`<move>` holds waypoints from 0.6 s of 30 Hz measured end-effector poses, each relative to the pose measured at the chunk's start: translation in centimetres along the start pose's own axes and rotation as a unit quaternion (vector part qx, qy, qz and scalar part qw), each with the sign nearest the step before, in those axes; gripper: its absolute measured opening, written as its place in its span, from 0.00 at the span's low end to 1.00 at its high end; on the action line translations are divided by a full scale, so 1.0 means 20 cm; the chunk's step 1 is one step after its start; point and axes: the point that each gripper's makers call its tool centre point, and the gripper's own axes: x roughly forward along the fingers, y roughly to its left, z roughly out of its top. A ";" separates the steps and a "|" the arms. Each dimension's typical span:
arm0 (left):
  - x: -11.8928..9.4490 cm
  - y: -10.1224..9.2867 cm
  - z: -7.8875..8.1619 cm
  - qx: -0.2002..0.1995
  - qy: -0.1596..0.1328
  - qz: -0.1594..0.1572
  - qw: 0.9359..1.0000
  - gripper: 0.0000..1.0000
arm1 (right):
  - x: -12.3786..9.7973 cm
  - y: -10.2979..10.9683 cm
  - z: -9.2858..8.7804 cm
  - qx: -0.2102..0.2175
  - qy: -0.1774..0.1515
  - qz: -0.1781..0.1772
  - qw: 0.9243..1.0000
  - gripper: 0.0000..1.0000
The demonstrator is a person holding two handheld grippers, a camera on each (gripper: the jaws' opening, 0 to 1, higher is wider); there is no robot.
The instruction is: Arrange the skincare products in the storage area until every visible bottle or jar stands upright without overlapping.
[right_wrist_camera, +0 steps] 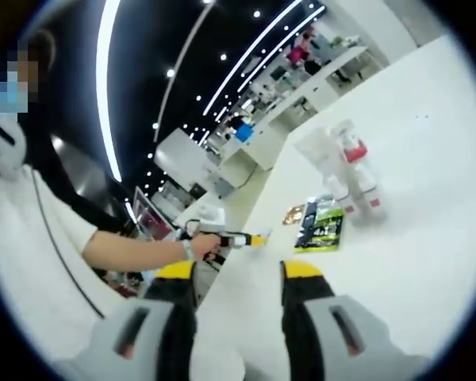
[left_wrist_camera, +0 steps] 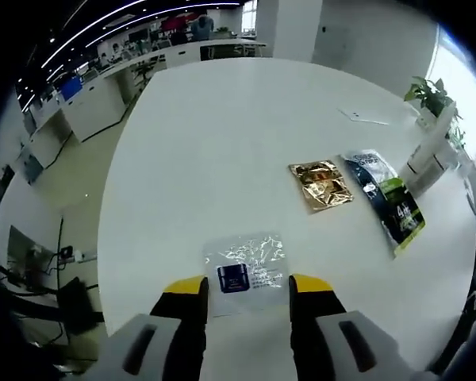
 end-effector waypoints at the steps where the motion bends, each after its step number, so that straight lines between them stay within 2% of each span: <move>1: 0.00 0.00 -0.01 0.001 0.001 0.000 1.000 0.41 | 0.00 0.00 0.00 -0.001 -0.001 0.001 1.000 0.40; 9: -0.04 0.00 -0.01 -0.004 -0.006 -0.001 1.000 0.41 | -0.01 0.02 0.00 -0.002 -0.002 0.006 1.000 0.40; 18: -0.16 -0.04 0.03 -0.008 -0.041 -0.008 0.999 0.41 | 0.00 0.09 0.00 -0.012 -0.001 0.024 1.000 0.40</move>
